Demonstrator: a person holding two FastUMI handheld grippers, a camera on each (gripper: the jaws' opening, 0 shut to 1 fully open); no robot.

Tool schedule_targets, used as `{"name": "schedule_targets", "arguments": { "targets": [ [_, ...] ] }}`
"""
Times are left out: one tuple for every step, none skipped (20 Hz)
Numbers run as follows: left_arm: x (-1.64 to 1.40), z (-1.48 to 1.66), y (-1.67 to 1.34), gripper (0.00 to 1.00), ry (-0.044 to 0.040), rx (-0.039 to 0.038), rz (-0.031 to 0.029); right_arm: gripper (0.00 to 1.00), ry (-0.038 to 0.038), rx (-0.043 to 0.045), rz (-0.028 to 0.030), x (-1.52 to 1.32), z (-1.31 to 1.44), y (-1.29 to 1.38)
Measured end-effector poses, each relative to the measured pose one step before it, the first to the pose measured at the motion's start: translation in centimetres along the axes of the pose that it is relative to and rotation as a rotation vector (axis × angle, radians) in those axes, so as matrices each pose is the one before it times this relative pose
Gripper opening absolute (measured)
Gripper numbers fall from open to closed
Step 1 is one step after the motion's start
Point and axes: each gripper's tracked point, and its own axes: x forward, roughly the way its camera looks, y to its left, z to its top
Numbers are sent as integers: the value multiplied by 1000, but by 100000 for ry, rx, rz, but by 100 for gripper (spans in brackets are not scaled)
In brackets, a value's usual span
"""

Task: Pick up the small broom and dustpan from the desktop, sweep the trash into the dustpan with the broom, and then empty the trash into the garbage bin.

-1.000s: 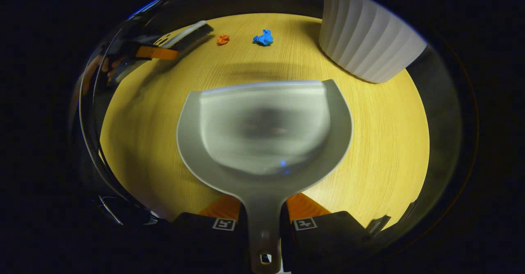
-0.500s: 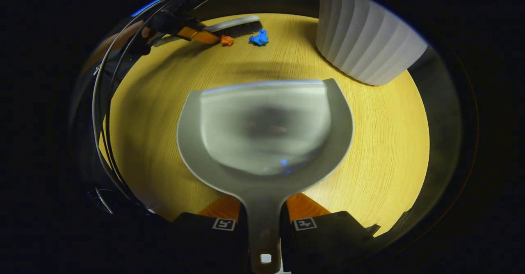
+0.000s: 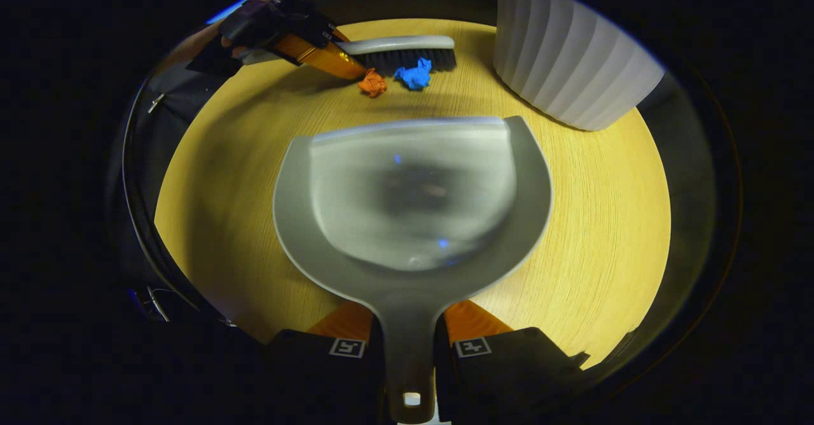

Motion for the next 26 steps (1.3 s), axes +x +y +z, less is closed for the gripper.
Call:
{"name": "schedule_targets", "arguments": {
  "targets": [
    [-167,-84,-1419,27,97,-1558,-4865,36,-155,3,159,35,34,-67],
    [-185,13,-1828,27,-253,-2095,-5124,36,-32,73,152,45,-118,61],
    [363,-229,-1542,30,542,-1595,-4537,36,-13,-89,155,-27,-111,-56],
    [106,-276,-1310,29,1005,-766,-3303,36,-29,-292,32,-35,-31,17],
    [-9,-342,-608,27,904,-209,-2397,36,-86,-282,122,31,43,-58],
    [-11,-320,-834,26,830,-174,-2208,36,387,166,195,12,-33,-7],
    [-416,-238,-669,25,801,-237,-2415,36,225,1210,491,-54,-43,82],
    [-370,-135,-1050,28,-920,200,-2379,36,-94,1041,623,5,0,249],
    [-152,-149,-674,28,-600,-644,-1577,36,-349,728,264,66,157,65],
    [-42,-197,-574,25,-250,-1235,-218,36,-661,504,122,-68,163,37],
    [29,-225,-520,26,-462,-1741,456,36,-648,527,67,24,160,31],
    [-37,-53,-422,27,-1295,-1629,1257,36,-531,732,76,-11,88,-82],
    [-274,-238,188,27,-2269,-1639,1997,36,-771,1080,153,-71,133,-26],
    [-361,-166,-37,27,-2779,-2158,2424,33,-909,1237,221,-46,137,257],
    [-417,-236,-79,27,-3289,-2650,2815,36,-1077,1101,102,-31,288,52],
    [-294,-351,25,27,-3680,-2539,3399,36,393,1274,2,29,4,-105],
    [-674,-434,184,26,-3468,-2649,3126,36,-305,1261,-290,-15,-9,-226],
    [-685,-448,76,27,-3005,-2955,2473,36,-110,962,-296,-84,-101,-231],
    [-781,-565,262,27,-2545,-3226,2309,39,-486,683,-333,-90,54,181],
    [-605,-720,463,27,-2032,-4071,2077,39,-222,281,-344,140,-41,106],
    [-623,-839,353,27,-1564,-3761,1807,37,-134,228,-583,-106,55,-77],
    [-409,-862,443,27,-1517,-3765,1994,36,-528,89,-674,-93,79,101],
    [-76,-994,603,27,-1311,-3581,1721,36,-388,66,-610,-141,138,-16],
    [-80,-1004,473,27,-1136,-3336,1454,32,-414,203,-474,-159,-23,141],
    [183,-939,361,26,-1041,-2676,1629,36,-689,62,-552,-284,11,-112],
    [262,-915,480,27,-777,-2076,1768,32,-588,-224,-510,-607,-39,-83]
  ]
}}
